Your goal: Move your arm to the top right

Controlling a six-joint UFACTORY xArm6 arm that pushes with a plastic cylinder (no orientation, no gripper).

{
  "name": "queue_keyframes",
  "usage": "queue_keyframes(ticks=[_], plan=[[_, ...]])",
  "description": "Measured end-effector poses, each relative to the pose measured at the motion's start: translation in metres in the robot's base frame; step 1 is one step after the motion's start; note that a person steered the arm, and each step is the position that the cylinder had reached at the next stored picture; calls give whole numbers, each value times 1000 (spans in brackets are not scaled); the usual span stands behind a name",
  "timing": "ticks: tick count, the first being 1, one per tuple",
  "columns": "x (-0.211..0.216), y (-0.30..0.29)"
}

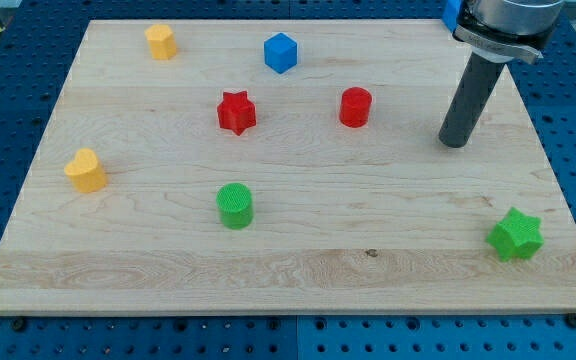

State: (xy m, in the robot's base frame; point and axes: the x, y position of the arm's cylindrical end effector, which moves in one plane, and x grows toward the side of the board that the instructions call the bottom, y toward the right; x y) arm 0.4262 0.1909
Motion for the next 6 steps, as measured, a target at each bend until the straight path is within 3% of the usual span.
queue_keyframes(ticks=[3, 6], plan=[[-8, 109], [-102, 28]])
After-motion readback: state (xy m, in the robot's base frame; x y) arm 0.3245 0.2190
